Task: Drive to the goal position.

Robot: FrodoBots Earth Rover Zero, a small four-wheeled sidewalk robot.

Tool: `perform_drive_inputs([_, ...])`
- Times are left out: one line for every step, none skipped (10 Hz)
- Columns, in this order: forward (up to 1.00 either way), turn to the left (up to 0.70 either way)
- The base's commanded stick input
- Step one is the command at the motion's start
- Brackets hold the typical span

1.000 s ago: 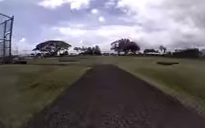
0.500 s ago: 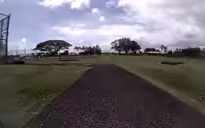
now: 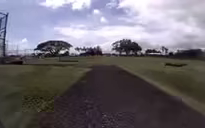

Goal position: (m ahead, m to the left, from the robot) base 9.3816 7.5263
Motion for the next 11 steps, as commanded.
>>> perform_drive_inputs([0.70, 0.01])
perform_drive_inputs([0.70, 0.01])
perform_drive_inputs([0.70, 0.01])
perform_drive_inputs([0.70, 0.01])
perform_drive_inputs([0.70, 0.01])
perform_drive_inputs([0.70, 0.01])
perform_drive_inputs([0.70, 0.01])
perform_drive_inputs([0.70, 0.01])
perform_drive_inputs([0.70, -0.04])
perform_drive_inputs([0.70, -0.14])
perform_drive_inputs([0.70, -0.26])
